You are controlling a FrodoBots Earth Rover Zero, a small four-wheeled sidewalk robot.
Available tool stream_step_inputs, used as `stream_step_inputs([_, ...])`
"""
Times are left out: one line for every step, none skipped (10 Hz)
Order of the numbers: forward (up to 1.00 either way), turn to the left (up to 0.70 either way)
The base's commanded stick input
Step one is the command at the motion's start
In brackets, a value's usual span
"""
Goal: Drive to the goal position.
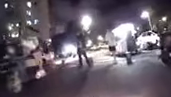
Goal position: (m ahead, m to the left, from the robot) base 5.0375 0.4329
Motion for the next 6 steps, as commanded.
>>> stream_step_inputs([0.70, 0.00])
stream_step_inputs([0.70, 0.00])
stream_step_inputs([0.45, 0.00])
stream_step_inputs([0.45, 0.00])
stream_step_inputs([0.45, 0.00])
stream_step_inputs([0.45, 0.00])
